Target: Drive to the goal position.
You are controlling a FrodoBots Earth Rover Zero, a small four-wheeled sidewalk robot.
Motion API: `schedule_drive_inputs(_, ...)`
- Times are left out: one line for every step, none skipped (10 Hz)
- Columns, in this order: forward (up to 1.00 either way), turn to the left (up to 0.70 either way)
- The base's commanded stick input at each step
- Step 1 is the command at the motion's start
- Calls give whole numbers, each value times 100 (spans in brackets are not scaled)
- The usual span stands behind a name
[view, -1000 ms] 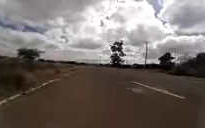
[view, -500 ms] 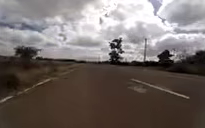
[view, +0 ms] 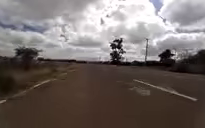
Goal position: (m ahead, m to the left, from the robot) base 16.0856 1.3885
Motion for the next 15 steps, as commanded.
schedule_drive_inputs(85, 0)
schedule_drive_inputs(85, 0)
schedule_drive_inputs(85, 0)
schedule_drive_inputs(85, 0)
schedule_drive_inputs(85, 0)
schedule_drive_inputs(85, 0)
schedule_drive_inputs(85, 0)
schedule_drive_inputs(85, 0)
schedule_drive_inputs(85, 0)
schedule_drive_inputs(85, 0)
schedule_drive_inputs(85, 0)
schedule_drive_inputs(85, 0)
schedule_drive_inputs(85, 0)
schedule_drive_inputs(85, 0)
schedule_drive_inputs(85, 0)
